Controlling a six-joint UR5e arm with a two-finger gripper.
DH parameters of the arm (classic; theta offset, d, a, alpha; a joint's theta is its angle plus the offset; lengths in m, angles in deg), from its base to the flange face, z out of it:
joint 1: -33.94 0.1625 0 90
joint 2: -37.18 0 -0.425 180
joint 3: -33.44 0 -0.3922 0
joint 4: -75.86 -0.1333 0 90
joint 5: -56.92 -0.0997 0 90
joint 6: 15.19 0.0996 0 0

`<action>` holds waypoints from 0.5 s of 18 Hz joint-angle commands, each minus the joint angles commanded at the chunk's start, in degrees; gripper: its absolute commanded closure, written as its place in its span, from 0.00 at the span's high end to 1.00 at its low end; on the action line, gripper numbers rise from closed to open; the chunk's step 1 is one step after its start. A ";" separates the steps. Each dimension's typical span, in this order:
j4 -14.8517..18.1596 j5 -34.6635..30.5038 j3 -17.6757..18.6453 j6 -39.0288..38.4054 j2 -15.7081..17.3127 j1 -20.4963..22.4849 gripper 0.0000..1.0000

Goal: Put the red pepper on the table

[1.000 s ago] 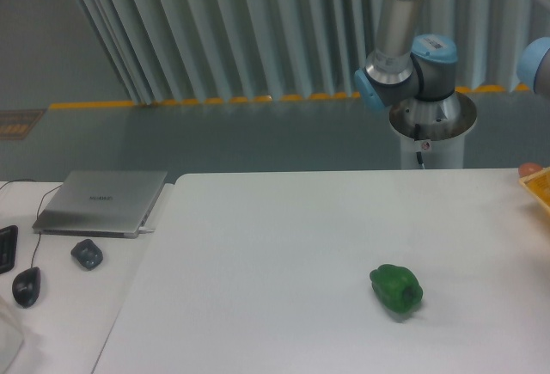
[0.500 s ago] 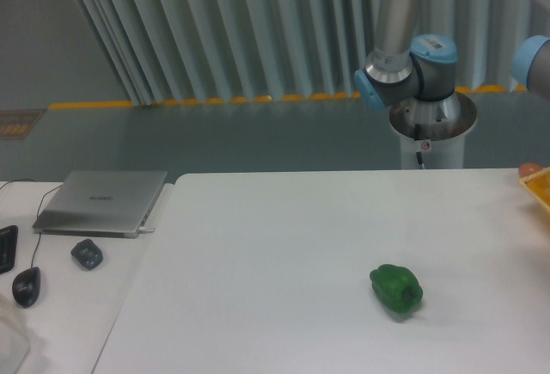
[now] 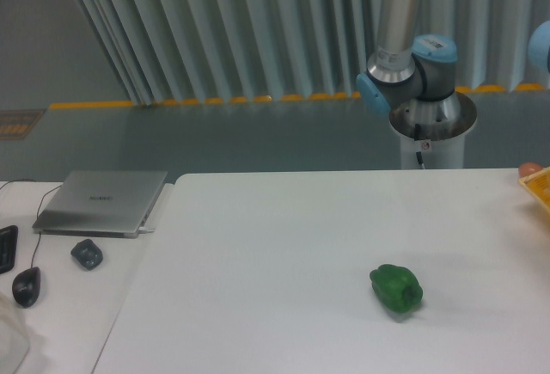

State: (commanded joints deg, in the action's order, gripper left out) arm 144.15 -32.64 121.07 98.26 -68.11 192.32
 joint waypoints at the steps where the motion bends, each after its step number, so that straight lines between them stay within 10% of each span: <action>1: 0.00 -0.09 0.26 5.07 -0.09 0.52 1.00; 9: -0.26 -0.26 3.16 19.96 -1.41 1.93 1.00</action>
State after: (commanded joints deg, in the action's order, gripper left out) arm 143.89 -32.90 124.23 118.22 -69.51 194.25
